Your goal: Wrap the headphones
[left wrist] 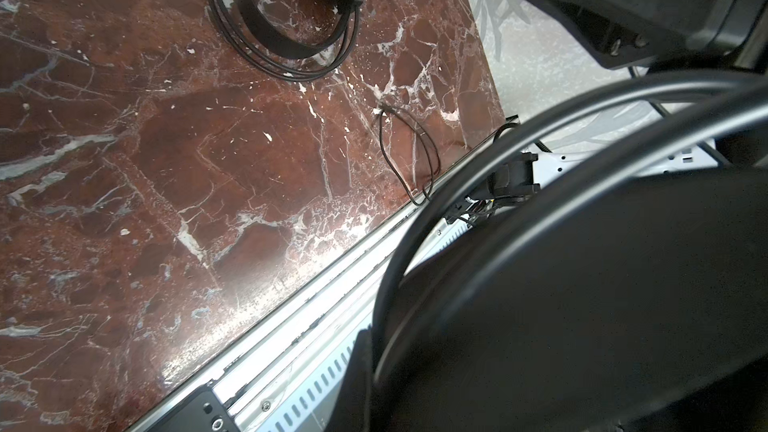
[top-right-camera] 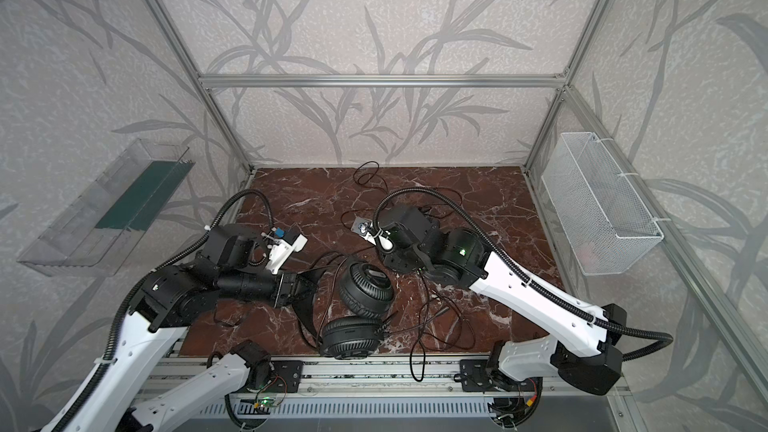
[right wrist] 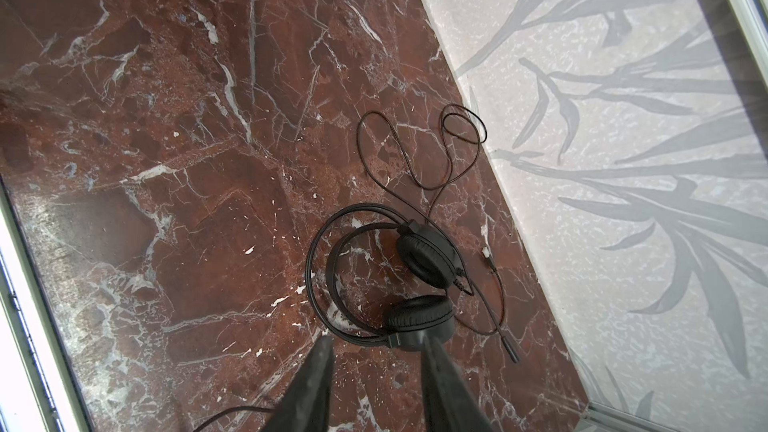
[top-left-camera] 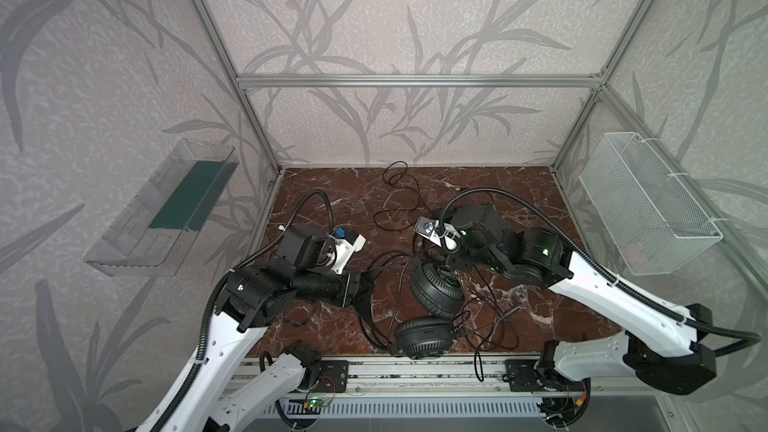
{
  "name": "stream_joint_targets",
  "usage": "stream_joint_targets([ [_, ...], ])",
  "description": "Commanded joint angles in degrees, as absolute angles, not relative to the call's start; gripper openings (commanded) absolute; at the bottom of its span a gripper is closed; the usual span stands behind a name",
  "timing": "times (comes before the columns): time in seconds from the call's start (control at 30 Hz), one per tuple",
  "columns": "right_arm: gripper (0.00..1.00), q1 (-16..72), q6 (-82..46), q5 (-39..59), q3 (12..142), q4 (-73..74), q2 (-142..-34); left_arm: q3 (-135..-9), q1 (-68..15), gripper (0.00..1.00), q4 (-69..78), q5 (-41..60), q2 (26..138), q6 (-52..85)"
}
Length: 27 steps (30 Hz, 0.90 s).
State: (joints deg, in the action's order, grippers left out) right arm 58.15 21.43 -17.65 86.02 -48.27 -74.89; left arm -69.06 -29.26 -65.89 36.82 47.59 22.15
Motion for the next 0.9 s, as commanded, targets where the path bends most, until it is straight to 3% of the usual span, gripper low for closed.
stream_joint_targets([
  [0.0,0.41,56.02,18.56,-17.02,83.78,-45.63,-73.33,-71.35,-29.54,0.0,-59.93,43.76,45.28,24.4],
  [0.17,0.55,54.21,15.24,-15.33,82.41,-44.36,-71.78,-73.76,-29.56,0.0,-60.17,39.18,44.27,25.13],
  [0.37,0.68,54.23,10.95,-4.93,83.76,-45.24,-68.8,-72.23,-29.59,0.0,-57.39,40.9,43.89,26.86],
  [0.7,0.7,53.36,4.97,-0.36,78.54,-46.08,-63.46,-72.18,-29.55,0.0,-52.22,44.31,42.34,30.8],
  [0.8,0.84,52.64,3.41,3.42,76.84,-43.35,-59.85,-71.68,-29.51,0.0,-52.24,44.34,42.96,30.84],
  [0.87,0.87,52.34,2.77,5.7,76.96,-42.6,-58.36,-70.94,-29.53,0.0,-52.21,44.36,43.59,30.85],
])
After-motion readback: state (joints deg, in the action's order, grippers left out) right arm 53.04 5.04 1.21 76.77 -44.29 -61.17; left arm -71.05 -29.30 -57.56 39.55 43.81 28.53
